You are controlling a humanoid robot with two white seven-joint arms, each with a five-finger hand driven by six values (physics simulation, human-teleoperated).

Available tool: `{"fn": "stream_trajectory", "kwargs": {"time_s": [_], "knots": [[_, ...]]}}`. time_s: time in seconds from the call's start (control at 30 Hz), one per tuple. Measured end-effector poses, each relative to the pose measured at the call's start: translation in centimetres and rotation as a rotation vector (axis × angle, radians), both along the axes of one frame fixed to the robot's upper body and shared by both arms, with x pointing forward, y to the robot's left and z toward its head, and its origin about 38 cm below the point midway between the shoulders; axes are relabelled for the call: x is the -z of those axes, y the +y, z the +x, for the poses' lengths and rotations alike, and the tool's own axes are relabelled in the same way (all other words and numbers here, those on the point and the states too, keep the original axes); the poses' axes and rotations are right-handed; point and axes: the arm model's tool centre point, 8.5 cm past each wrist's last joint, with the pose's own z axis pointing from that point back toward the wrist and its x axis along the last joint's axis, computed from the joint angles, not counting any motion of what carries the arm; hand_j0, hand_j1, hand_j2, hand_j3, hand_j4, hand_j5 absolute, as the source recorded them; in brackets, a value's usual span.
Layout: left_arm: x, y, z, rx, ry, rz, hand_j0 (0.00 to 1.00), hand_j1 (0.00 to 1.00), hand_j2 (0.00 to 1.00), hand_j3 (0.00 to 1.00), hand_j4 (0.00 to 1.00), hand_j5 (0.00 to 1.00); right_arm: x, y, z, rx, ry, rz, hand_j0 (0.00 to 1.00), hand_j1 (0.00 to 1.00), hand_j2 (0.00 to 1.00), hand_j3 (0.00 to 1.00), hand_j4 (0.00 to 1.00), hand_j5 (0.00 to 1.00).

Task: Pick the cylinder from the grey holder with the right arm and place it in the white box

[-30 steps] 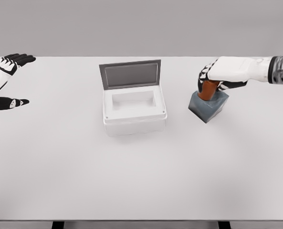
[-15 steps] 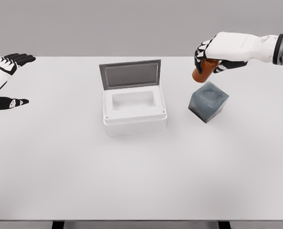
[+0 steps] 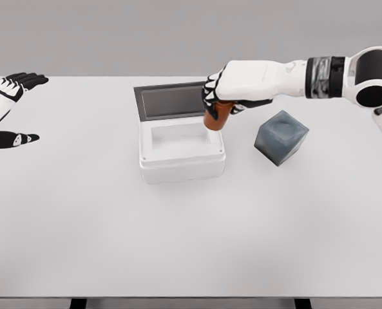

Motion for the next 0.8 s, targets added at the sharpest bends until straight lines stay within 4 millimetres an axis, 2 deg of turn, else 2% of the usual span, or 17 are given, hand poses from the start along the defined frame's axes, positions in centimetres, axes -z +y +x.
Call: {"fn": "stream_trajectory", "kwargs": {"time_s": [0.13,0.3,0.5,0.8], "knots": [[0.0,0.0,0.0,0.0,-0.001,-0.001,1.0,1.0,1.0,1.0,1.0,1.0,-0.5,1.0,0.1,-0.021,-0.014,-0.012,0.36,0.36,0.36,0.36,0.36,0.36],[0.0,0.0,0.0,0.0,-0.002,-0.001,1.0,1.0,1.0,1.0,1.0,1.0,0.6,1.7,-0.2,-0.04,0.008,-0.036,0.36,0.36,0.36,0.36,0.36,0.36],[0.0,0.0,0.0,0.0,-0.001,0.0,1.0,1.0,1.0,1.0,1.0,1.0,0.9,1.8,-0.2,-0.043,0.012,-0.05,0.37,0.37,0.37,0.37,0.37,0.37],[0.0,0.0,0.0,0.0,-0.001,0.0,1.0,1.0,1.0,1.0,1.0,1.0,1.0,1.2,0.9,-0.006,0.007,-0.069,0.37,0.37,0.37,0.37,0.37,0.37]]}}
